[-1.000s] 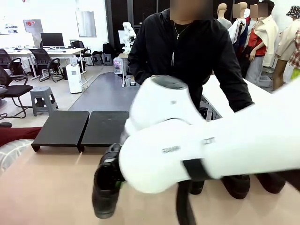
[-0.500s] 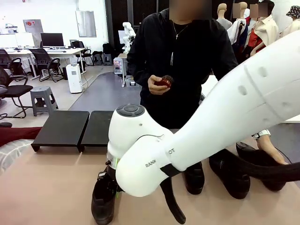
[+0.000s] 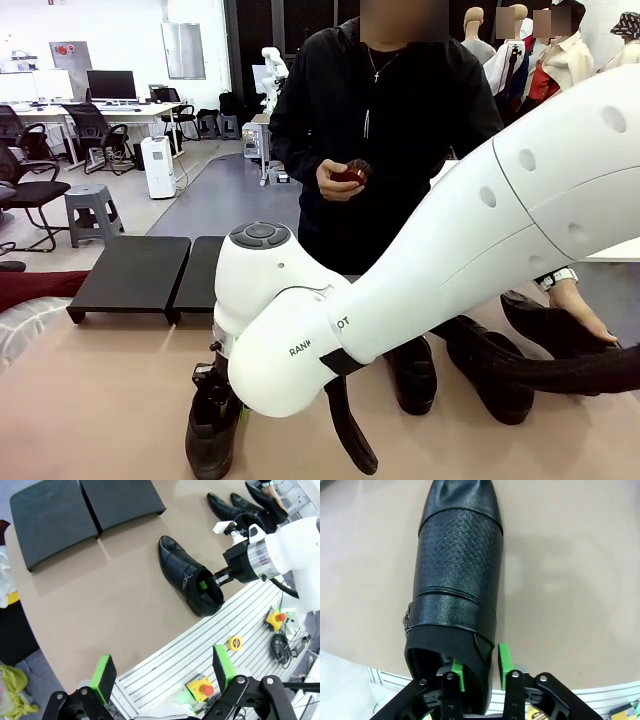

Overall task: Organize the shoes by placing them on the stand.
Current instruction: Pick up one Shoe and place it in the middle of the table, then place the Shoe from the middle of the table onto the Shoes Stand.

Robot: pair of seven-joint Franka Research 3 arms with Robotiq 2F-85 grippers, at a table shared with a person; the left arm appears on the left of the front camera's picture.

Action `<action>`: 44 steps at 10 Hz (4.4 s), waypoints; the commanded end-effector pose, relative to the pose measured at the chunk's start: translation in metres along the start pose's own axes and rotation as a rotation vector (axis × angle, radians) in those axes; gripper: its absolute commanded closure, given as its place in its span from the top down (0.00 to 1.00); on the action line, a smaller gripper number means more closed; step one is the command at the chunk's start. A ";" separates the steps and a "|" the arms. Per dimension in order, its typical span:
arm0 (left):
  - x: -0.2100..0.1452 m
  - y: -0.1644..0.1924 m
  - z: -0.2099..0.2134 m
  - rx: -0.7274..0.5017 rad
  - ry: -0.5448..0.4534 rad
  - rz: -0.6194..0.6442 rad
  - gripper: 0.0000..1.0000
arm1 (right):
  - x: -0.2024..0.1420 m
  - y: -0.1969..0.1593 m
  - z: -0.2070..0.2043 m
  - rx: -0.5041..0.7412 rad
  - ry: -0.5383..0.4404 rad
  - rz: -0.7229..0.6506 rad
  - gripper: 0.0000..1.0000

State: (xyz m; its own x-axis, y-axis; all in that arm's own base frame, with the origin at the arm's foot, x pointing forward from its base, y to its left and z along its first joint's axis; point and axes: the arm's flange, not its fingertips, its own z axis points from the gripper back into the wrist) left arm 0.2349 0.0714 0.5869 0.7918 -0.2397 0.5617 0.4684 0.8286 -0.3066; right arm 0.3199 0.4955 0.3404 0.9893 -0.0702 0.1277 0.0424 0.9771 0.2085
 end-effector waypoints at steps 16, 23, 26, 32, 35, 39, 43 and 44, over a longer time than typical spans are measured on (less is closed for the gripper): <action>0.000 0.001 0.001 -0.015 0.001 -0.010 1.00 | -0.051 0.032 0.095 0.092 -0.075 0.268 1.00; 0.000 0.001 0.001 -0.015 0.001 -0.010 1.00 | -0.026 -0.180 0.171 0.156 0.022 0.222 1.00; 0.000 0.001 0.001 -0.015 0.001 -0.010 1.00 | -0.039 -0.341 0.239 0.137 -0.076 -0.001 1.00; 0.000 0.001 0.001 -0.015 0.001 -0.010 1.00 | -0.084 -0.563 0.264 0.503 -0.057 -0.345 1.00; 0.000 0.001 0.001 -0.015 0.001 -0.010 1.00 | -0.068 -0.583 0.321 0.486 -0.076 -0.379 1.00; 0.000 0.001 0.001 -0.015 0.001 -0.010 1.00 | -0.068 -0.583 0.321 0.486 -0.076 -0.379 1.00; 0.000 0.001 0.001 -0.015 0.001 -0.010 1.00 | -0.068 -0.583 0.321 0.486 -0.076 -0.379 1.00; 0.000 0.001 0.001 -0.015 0.001 -0.010 1.00 | -0.068 -0.583 0.321 0.486 -0.076 -0.379 1.00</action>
State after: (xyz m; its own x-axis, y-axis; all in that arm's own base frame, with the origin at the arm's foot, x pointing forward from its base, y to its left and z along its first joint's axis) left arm 0.2349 0.0721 0.5867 0.7921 -0.2384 0.5619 0.4680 0.8282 -0.3084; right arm 0.1844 -0.1323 0.5195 0.8940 -0.4478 0.0132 0.3292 0.6765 0.6588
